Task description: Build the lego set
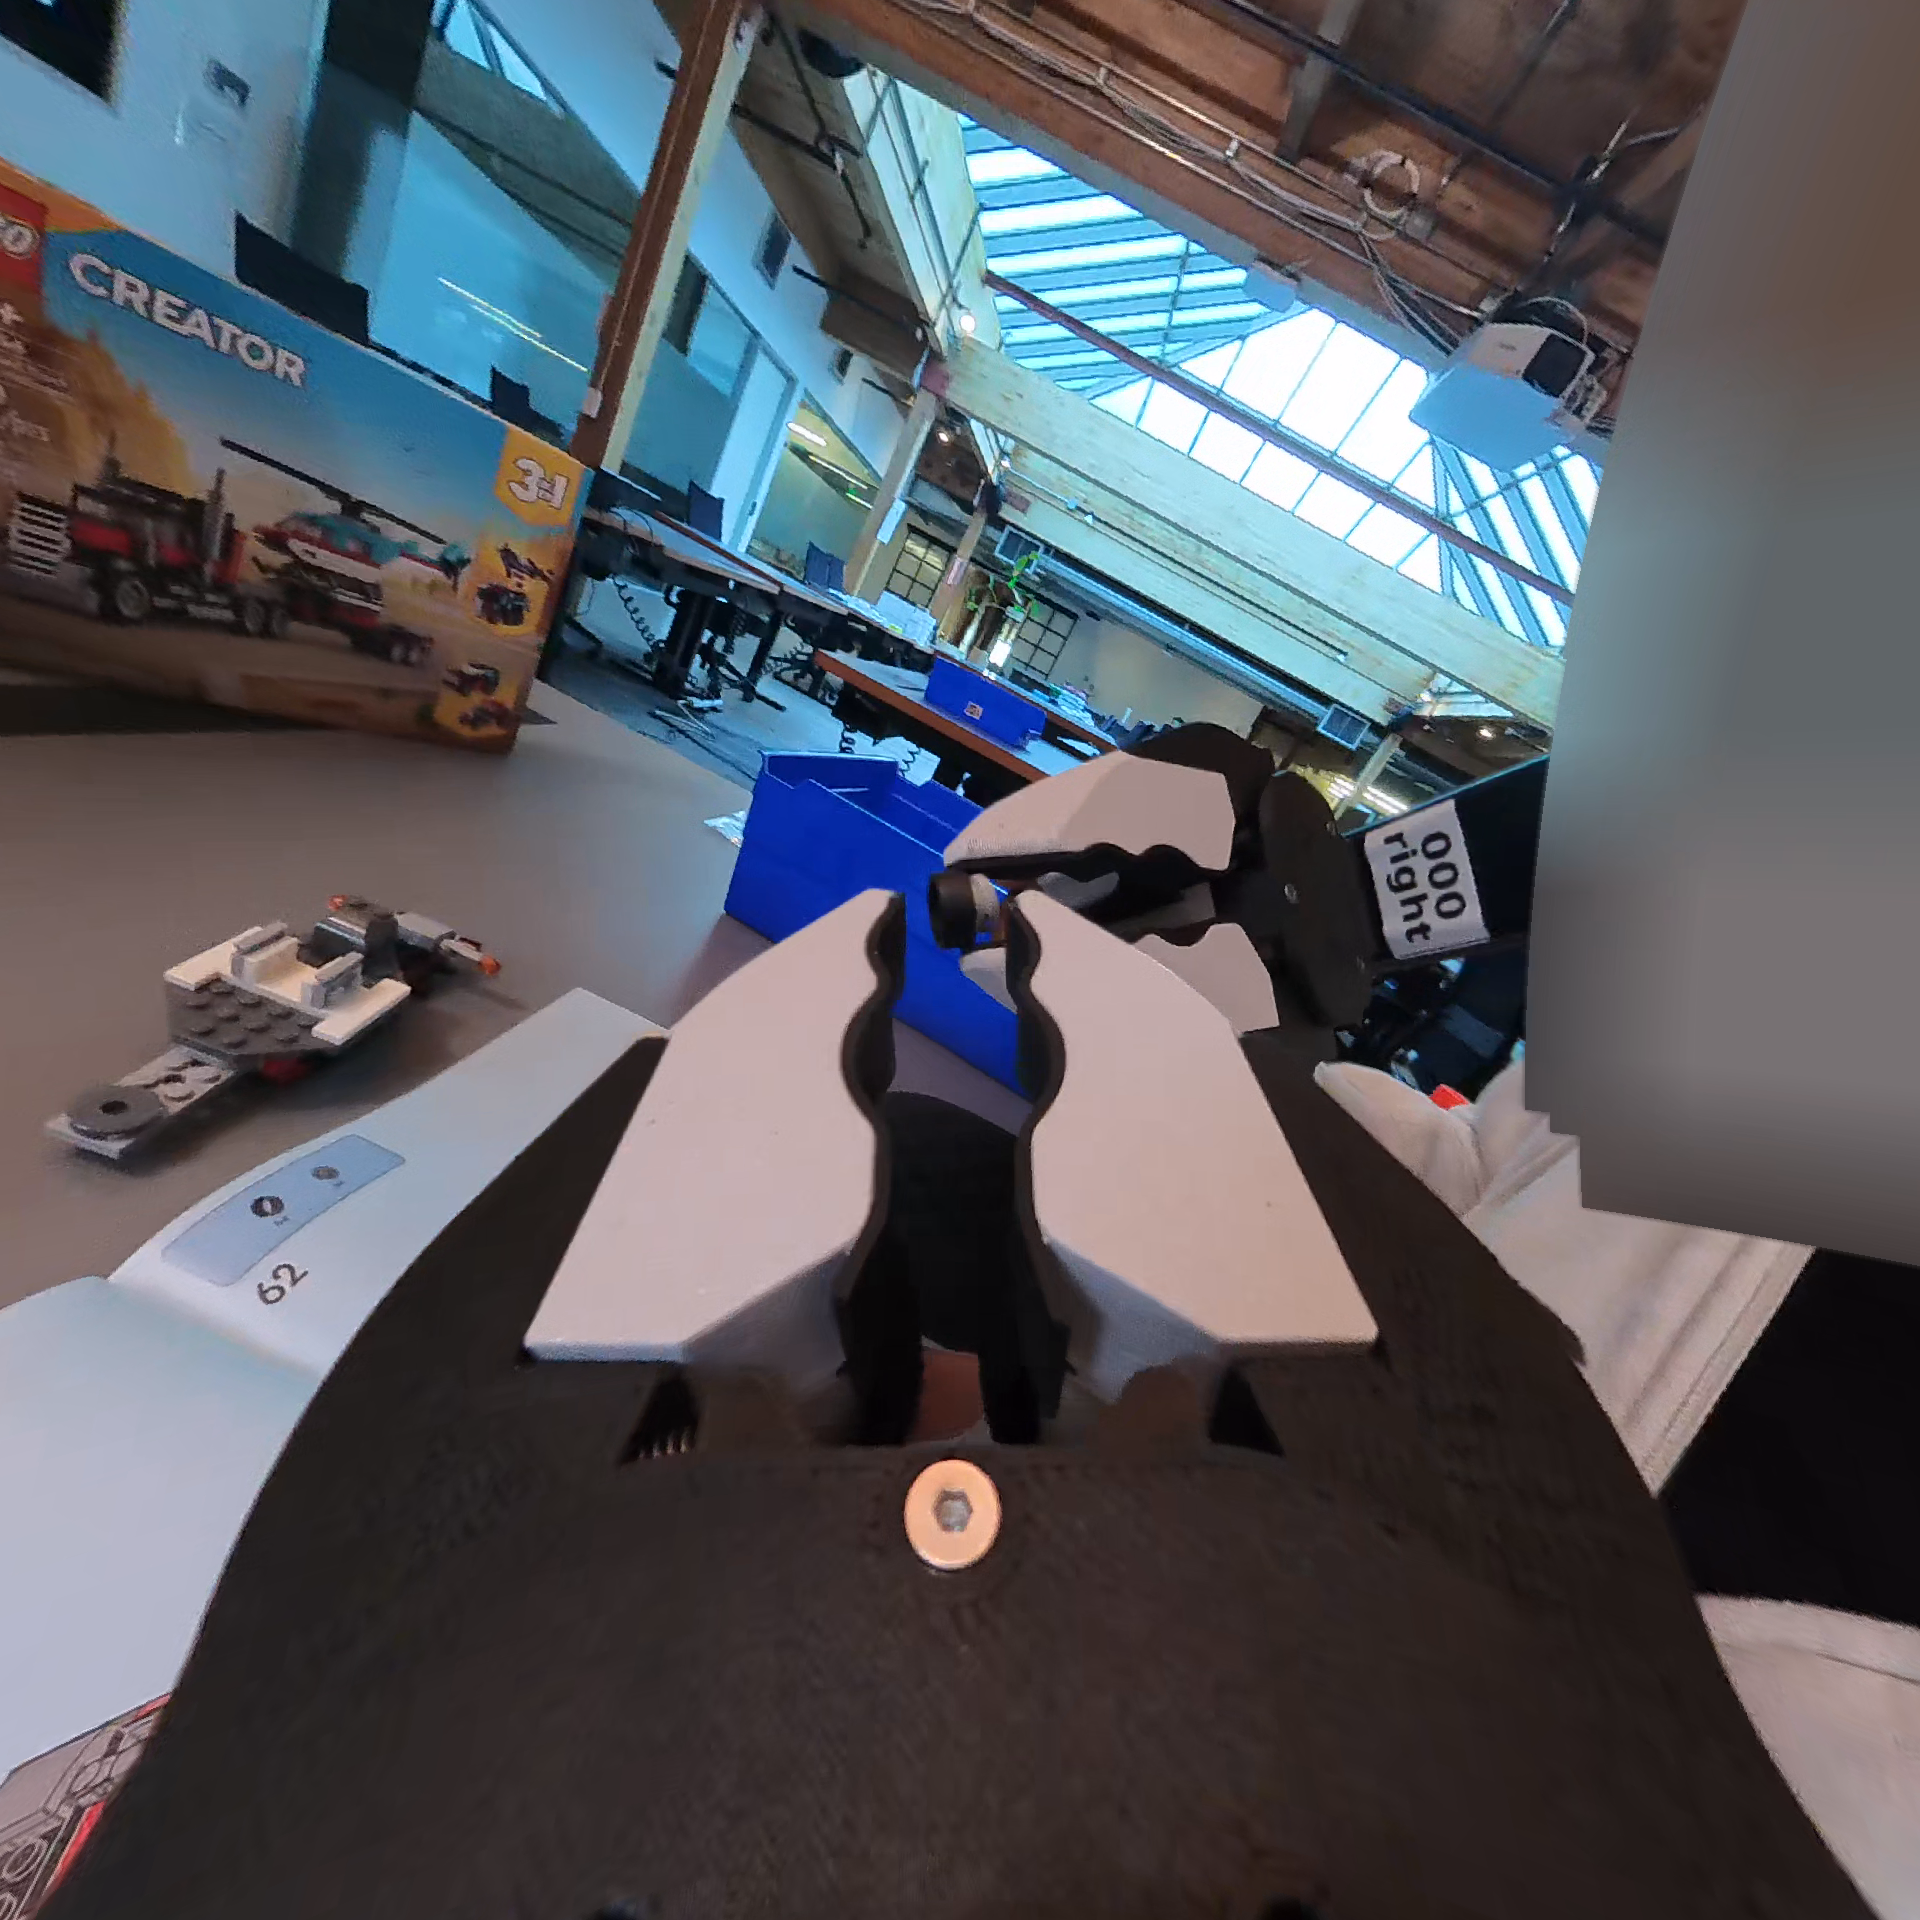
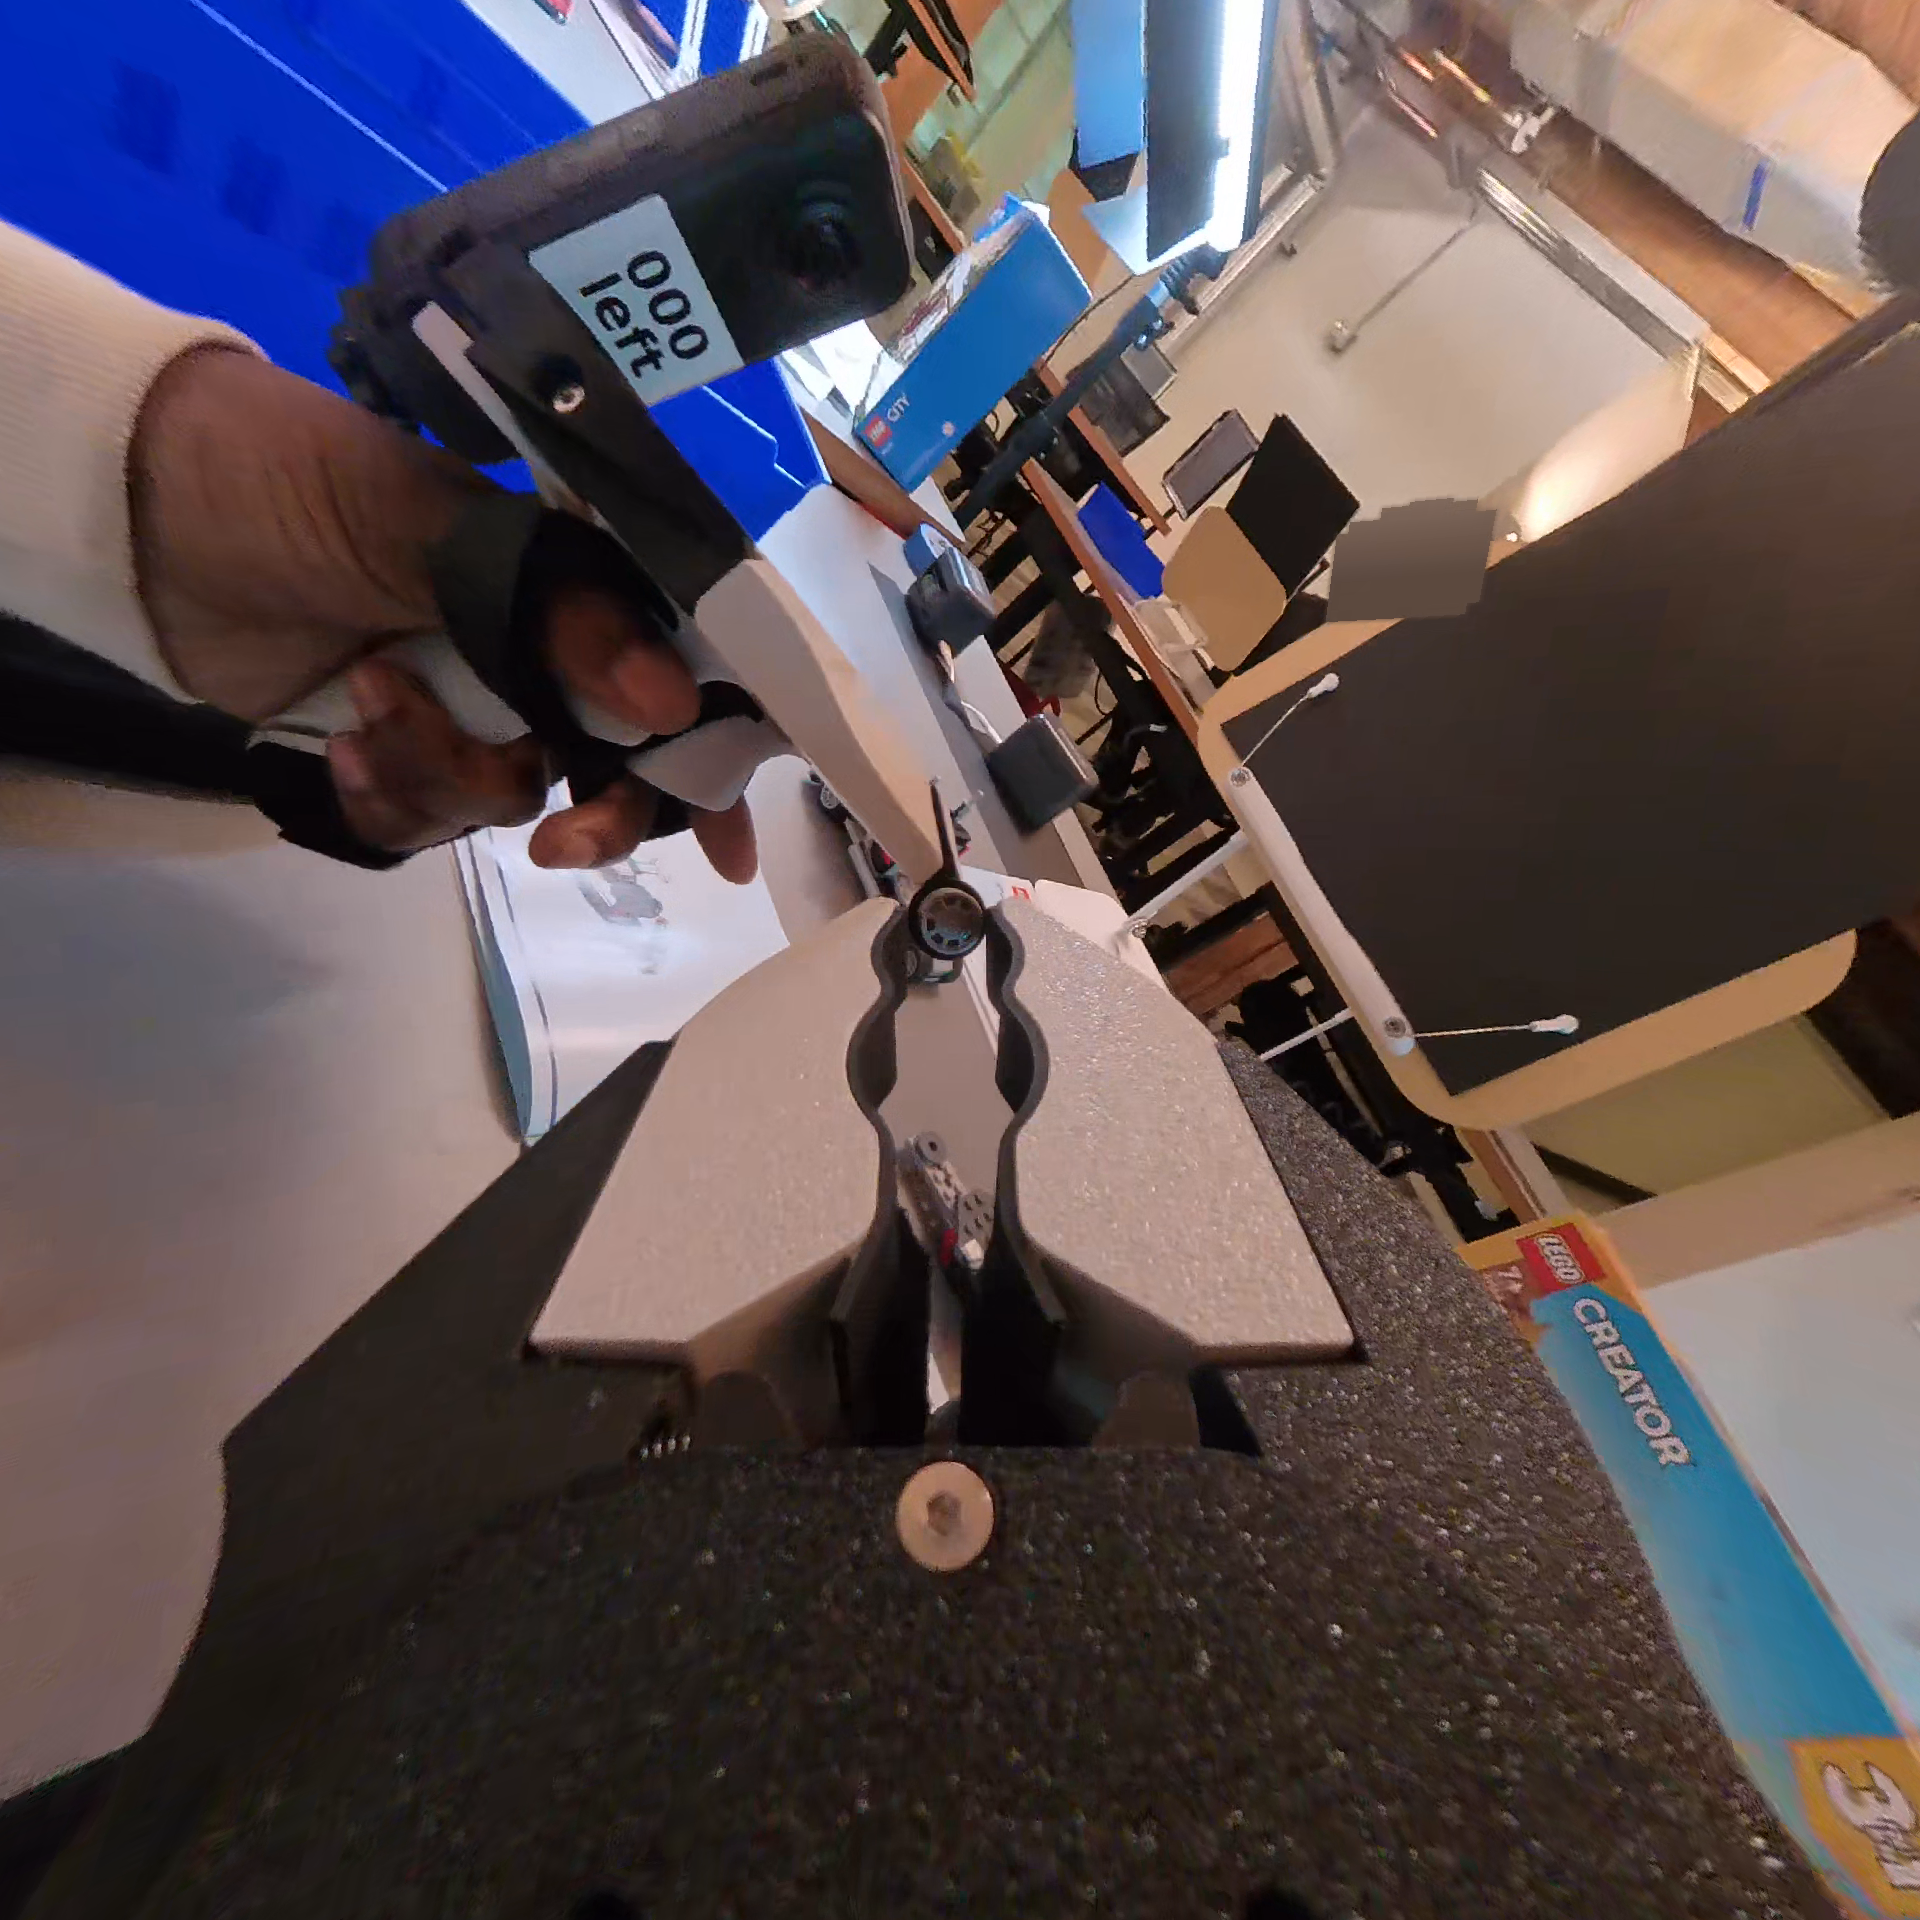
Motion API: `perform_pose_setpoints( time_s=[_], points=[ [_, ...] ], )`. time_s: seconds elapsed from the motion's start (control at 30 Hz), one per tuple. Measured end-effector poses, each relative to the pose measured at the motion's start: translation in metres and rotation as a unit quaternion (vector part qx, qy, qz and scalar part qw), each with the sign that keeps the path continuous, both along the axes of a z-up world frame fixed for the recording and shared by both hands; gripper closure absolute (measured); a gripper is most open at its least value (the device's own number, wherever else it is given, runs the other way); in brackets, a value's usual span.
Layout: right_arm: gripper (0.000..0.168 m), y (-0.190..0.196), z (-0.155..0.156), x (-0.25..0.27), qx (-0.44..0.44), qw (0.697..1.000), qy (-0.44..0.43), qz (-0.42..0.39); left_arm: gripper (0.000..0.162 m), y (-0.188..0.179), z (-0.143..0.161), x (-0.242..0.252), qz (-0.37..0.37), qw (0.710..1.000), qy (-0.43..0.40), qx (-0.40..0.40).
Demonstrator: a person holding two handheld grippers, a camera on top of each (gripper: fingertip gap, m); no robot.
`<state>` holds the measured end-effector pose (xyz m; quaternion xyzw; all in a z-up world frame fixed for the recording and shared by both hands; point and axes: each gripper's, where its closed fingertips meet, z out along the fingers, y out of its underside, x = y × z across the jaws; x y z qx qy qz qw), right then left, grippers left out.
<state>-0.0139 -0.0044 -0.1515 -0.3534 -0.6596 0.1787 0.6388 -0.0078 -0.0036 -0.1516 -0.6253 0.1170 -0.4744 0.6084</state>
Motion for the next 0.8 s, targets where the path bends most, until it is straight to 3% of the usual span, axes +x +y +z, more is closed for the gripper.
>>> perform_pose_setpoints(
  time_s=[0.17,0.3,0.37,0.43,0.53,0.6,0.73,0.8],
  points=[
    [0.155,-0.007,-0.002,0.000,0.056,0.998,-0.021,0.010,0.143,-0.004,0.000,0.007,-0.023,1.000,0.004,-0.002],
    [0.154,-0.008,0.003,0.001,0.057,0.998,-0.009,0.014,0.151,-0.005,0.000,0.011,-0.015,0.999,0.038,0.019],
    [0.153,-0.014,0.009,0.003,-0.022,0.998,0.021,0.056,0.152,-0.010,0.006,0.011,-0.015,0.998,0.043,0.046],
    [0.143,-0.017,0.019,0.009,-0.193,0.971,0.062,0.128,0.152,-0.016,0.013,0.010,-0.033,0.997,0.026,0.071],
    [0.149,-0.016,0.042,0.020,-0.428,0.862,0.127,0.241,0.153,-0.026,0.019,0.012,-0.068,0.993,0.010,0.095],
    [0.150,-0.018,0.041,0.020,-0.467,0.835,0.118,0.268,0.153,-0.030,0.021,0.017,-0.086,0.990,0.015,0.107],
    [0.146,-0.035,0.028,0.014,-0.475,0.827,0.056,0.295,0.153,-0.036,0.023,0.024,-0.108,0.987,0.027,0.117],
    [0.159,-0.039,0.029,0.015,-0.477,0.820,0.050,0.311,0.153,-0.037,0.021,0.027,-0.117,0.986,0.036,0.117]
  ],
)
